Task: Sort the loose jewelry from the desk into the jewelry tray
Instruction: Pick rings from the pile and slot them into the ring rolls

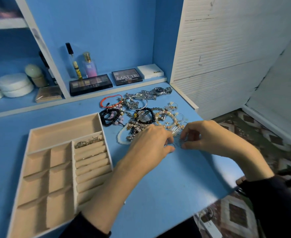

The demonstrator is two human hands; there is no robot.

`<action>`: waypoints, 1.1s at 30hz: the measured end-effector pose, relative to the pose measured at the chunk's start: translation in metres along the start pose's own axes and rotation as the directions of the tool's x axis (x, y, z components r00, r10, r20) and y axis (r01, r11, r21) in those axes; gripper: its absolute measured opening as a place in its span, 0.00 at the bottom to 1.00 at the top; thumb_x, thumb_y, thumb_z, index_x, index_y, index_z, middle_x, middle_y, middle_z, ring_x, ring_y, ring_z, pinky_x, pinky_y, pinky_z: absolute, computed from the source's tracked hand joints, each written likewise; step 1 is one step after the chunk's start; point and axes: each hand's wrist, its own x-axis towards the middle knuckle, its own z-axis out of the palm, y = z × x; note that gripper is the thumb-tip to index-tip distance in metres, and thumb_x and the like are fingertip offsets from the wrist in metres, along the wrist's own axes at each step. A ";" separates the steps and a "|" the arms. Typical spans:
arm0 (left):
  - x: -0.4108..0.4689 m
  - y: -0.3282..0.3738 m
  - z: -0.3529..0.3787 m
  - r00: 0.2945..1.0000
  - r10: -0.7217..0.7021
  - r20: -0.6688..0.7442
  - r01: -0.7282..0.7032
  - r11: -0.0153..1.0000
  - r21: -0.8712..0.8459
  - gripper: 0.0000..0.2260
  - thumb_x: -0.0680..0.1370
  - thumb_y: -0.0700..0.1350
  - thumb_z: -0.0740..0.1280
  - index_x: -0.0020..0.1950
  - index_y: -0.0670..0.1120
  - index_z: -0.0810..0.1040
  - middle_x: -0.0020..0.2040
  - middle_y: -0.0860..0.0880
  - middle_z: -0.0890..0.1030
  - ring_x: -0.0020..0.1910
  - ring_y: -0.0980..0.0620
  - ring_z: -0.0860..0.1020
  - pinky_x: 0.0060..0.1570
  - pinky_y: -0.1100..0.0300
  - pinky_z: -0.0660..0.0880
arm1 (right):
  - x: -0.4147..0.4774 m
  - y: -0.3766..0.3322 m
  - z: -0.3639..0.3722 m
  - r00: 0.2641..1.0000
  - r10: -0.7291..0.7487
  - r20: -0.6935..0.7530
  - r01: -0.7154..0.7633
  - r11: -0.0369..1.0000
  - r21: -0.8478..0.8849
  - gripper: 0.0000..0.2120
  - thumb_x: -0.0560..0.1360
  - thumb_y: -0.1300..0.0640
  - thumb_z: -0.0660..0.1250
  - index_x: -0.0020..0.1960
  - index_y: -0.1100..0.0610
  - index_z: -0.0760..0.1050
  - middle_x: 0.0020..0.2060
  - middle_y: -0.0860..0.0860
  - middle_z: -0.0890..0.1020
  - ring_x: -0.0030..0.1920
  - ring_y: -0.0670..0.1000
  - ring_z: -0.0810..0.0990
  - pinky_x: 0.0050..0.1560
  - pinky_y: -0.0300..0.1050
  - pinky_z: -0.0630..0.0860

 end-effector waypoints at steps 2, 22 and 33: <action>0.001 -0.001 -0.002 1.000 -0.023 0.013 0.024 0.999 -0.041 0.10 0.73 0.51 0.69 0.52 0.50 0.80 0.47 0.53 0.80 0.50 0.54 0.75 0.48 0.60 0.70 | 0.002 -0.002 0.001 1.000 0.003 0.000 -0.003 1.000 0.008 0.07 0.67 0.53 0.75 0.42 0.53 0.79 0.34 0.48 0.80 0.35 0.46 0.75 0.38 0.37 0.70; -0.017 -0.018 -0.020 0.989 -0.147 -0.019 0.135 0.947 -0.293 0.03 0.71 0.43 0.73 0.43 0.49 0.82 0.31 0.59 0.76 0.31 0.63 0.74 0.35 0.74 0.68 | 0.011 -0.016 0.020 0.946 -0.017 -0.324 0.119 0.948 0.297 0.02 0.70 0.55 0.72 0.38 0.51 0.81 0.32 0.56 0.81 0.30 0.50 0.73 0.32 0.37 0.67; -0.096 -0.087 -0.071 0.834 -0.378 -0.403 0.198 0.886 -0.420 0.10 0.69 0.43 0.73 0.38 0.60 0.82 0.36 0.61 0.83 0.37 0.62 0.80 0.43 0.69 0.75 | 0.031 -0.086 0.063 0.924 -0.232 -0.303 0.336 0.871 0.358 0.06 0.71 0.58 0.71 0.48 0.55 0.84 0.34 0.51 0.81 0.33 0.48 0.77 0.33 0.37 0.71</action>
